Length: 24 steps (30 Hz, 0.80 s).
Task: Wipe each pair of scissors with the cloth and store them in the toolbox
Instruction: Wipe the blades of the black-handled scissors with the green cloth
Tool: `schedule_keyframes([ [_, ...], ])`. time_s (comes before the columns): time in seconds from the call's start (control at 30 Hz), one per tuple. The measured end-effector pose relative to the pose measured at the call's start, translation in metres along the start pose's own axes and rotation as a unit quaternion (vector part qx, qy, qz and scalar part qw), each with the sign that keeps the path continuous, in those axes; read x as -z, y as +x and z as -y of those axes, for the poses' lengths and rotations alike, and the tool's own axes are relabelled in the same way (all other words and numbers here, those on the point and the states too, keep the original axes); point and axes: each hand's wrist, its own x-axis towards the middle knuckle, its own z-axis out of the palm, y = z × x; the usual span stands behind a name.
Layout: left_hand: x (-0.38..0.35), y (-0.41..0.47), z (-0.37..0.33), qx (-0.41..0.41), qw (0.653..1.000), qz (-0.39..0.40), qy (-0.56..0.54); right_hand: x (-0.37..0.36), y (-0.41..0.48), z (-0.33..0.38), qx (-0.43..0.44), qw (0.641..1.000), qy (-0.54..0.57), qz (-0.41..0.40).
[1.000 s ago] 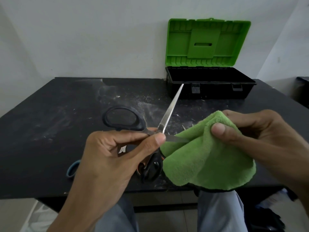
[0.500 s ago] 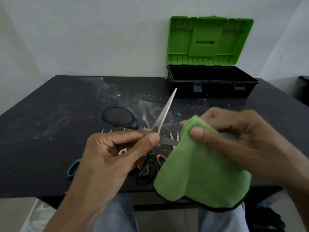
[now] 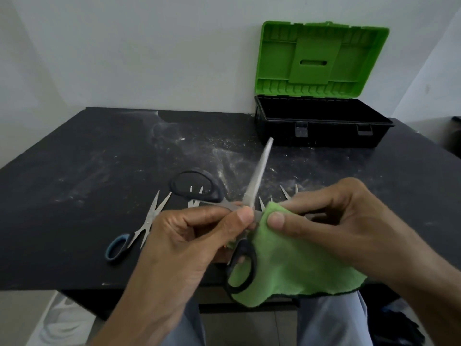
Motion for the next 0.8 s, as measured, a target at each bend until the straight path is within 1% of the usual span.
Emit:
schedule_keyframes([
  [0.07,-0.004,-0.001,0.001,0.006,1.000,0.010,-0.005,-0.008,0.001,0.000,0.001,1.000,0.001,-0.010],
  [0.2,0.004,0.002,0.000,0.007,1.000,-0.025,-0.007,-0.004,0.002,-0.002,-0.008,0.998,-0.025,-0.050],
  [0.27,0.007,0.003,-0.003,0.008,0.999,-0.031,-0.014,0.000,0.001,-0.003,-0.013,0.997,-0.019,-0.068],
  [0.4,-0.001,0.006,0.000,0.006,1.000,-0.012,-0.024,-0.005,0.000,-0.003,0.012,0.995,0.031,-0.097],
  [0.47,-0.005,0.006,0.002,0.010,1.000,-0.008,-0.028,-0.011,0.001,-0.005,0.036,0.993,0.015,-0.114],
  [0.53,-0.005,0.005,0.002,0.009,0.999,-0.021,-0.029,-0.013,0.001,-0.006,0.036,0.994,-0.010,-0.107],
  [0.63,-0.001,0.005,0.000,0.014,0.999,-0.037,-0.035,-0.005,-0.004,-0.006,-0.011,0.999,-0.022,-0.034],
  [0.67,0.000,0.005,0.000,0.019,0.998,-0.041,-0.038,-0.002,-0.005,-0.006,-0.018,0.999,-0.029,-0.025],
  [0.8,-0.003,0.006,-0.002,0.017,0.999,-0.024,-0.037,0.004,-0.009,-0.005,-0.001,0.998,0.007,-0.066],
])
